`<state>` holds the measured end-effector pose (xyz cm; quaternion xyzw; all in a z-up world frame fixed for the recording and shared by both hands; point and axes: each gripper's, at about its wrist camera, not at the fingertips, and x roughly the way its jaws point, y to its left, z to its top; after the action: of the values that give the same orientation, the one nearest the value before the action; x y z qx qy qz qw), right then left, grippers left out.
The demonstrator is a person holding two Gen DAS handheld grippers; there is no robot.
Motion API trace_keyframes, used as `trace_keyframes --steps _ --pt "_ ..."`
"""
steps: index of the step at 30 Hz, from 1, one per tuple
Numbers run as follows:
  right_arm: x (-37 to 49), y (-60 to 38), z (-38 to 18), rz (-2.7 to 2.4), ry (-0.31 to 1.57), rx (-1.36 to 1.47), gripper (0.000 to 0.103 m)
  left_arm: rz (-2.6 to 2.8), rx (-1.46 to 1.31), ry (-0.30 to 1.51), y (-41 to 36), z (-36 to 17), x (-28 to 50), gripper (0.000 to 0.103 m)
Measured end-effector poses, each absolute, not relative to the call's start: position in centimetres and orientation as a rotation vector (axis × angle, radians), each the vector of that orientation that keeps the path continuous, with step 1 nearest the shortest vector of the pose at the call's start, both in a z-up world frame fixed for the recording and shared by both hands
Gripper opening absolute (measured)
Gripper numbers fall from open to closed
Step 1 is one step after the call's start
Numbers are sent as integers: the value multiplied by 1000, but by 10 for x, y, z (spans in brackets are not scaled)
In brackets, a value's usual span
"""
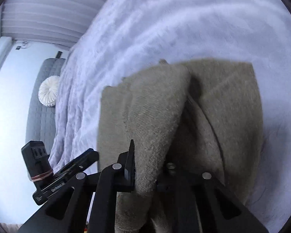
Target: Fold small clothes
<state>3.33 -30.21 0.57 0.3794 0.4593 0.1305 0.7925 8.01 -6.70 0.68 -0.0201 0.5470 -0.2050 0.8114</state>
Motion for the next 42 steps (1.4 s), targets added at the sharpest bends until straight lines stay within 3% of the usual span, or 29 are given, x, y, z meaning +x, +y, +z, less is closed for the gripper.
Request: trace_keyframes --steps 4,9,12,18,20,24,25,26,27,28,32,36,39,42 --pt "-3 -321 27 230 904 798 14 -497 6 1158 -94 8 82 81" --pt "-28 -349 -32 78 1044 875 17 -530 -3 1248 -112 -22 83 82" --pt "-48 -367 -45 34 1043 931 31 -507 -25 1250 -102 -21 82 89" --pt "-76 -364 -24 14 1063 879 40 -566 -62 1318 -72 -13 69 89" --pt "-95 -361 -14 41 1047 911 51 -622 -120 1397 -64 -21 58 89" --pt "-138 -348 -12 61 1050 967 54 -702 -214 1548 -57 -47 26 89" --pt "-141 -343 -16 58 1068 961 53 -706 -214 1555 -58 -51 18 88" --pt "-144 -337 -20 33 1096 933 38 -699 -194 1537 -61 -51 10 80" --pt "-144 -332 -23 6 1119 902 21 -719 -170 1523 -67 -49 4 47" --pt "-144 -330 -25 -8 1128 896 6 -749 -162 1527 -73 -46 0 33" --pt "-159 -328 -7 -25 1048 929 6 -743 -10 1442 -82 -29 -13 33" --pt "-176 -332 -36 -106 1122 932 6 -742 39 1443 -73 -37 -24 34" --pt "-184 -339 -44 -119 1110 982 6 -702 4 1442 -57 -36 -28 45" --pt "-189 -335 -35 -137 1132 916 7 -683 11 1437 -47 -30 -31 45"
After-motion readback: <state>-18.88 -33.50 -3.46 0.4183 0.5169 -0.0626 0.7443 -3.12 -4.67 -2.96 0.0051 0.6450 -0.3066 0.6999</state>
